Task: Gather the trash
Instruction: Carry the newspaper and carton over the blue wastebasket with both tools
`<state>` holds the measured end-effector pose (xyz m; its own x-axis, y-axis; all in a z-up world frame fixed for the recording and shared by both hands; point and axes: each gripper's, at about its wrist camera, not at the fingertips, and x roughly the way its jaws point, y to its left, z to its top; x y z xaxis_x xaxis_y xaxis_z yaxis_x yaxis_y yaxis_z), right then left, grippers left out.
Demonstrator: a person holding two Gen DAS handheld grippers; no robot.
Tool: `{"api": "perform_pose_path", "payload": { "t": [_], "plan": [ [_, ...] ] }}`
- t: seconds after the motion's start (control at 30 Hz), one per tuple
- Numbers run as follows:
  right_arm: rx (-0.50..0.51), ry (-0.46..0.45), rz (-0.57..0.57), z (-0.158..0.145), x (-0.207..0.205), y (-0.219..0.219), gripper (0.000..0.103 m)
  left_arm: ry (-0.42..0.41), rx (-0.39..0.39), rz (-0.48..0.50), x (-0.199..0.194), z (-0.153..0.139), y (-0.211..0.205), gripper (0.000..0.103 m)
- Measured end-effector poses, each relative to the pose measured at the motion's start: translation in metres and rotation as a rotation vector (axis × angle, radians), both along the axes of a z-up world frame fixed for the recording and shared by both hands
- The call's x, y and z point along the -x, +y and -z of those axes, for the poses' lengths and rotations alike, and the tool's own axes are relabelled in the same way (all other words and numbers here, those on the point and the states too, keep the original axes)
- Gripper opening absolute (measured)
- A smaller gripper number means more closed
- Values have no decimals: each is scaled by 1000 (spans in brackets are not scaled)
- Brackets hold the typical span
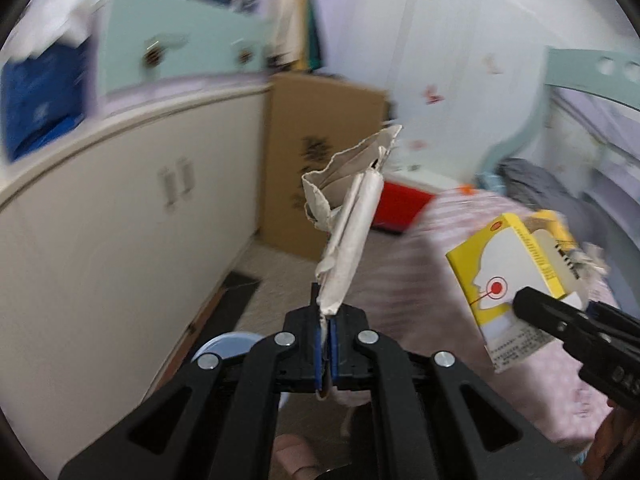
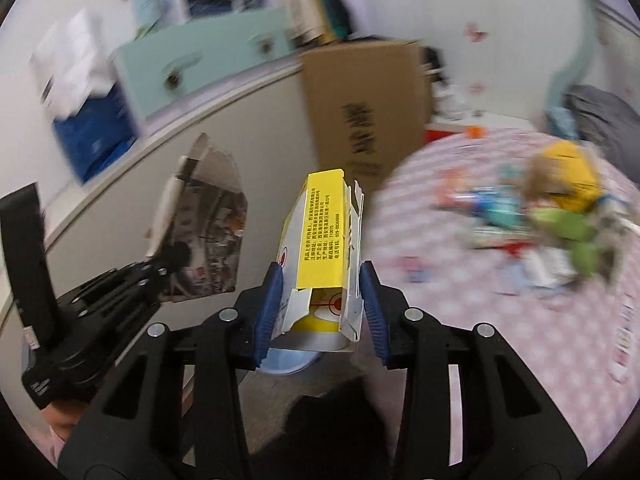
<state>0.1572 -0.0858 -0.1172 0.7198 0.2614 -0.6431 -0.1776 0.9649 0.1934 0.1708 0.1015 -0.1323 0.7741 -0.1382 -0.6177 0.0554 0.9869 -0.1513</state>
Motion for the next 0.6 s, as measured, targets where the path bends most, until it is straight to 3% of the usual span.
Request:
{"api": "perform_pose_path", "payload": {
  "t": [0.27, 0.33, 0.37, 0.6],
  "plan": [
    [-44, 167, -188, 78, -76, 104, 43, 157, -67, -238, -40, 57, 89, 3],
    [-73, 172, -193, 93, -95, 118, 52, 188, -75, -279, -49, 71, 107, 3],
    [-85, 173, -197, 102, -106, 124, 69, 200, -80, -291, -53, 75, 111, 3],
    [-82, 258, -127, 146, -122, 132, 74, 312, -76, -310, -83, 116, 123, 4]
  ]
}}
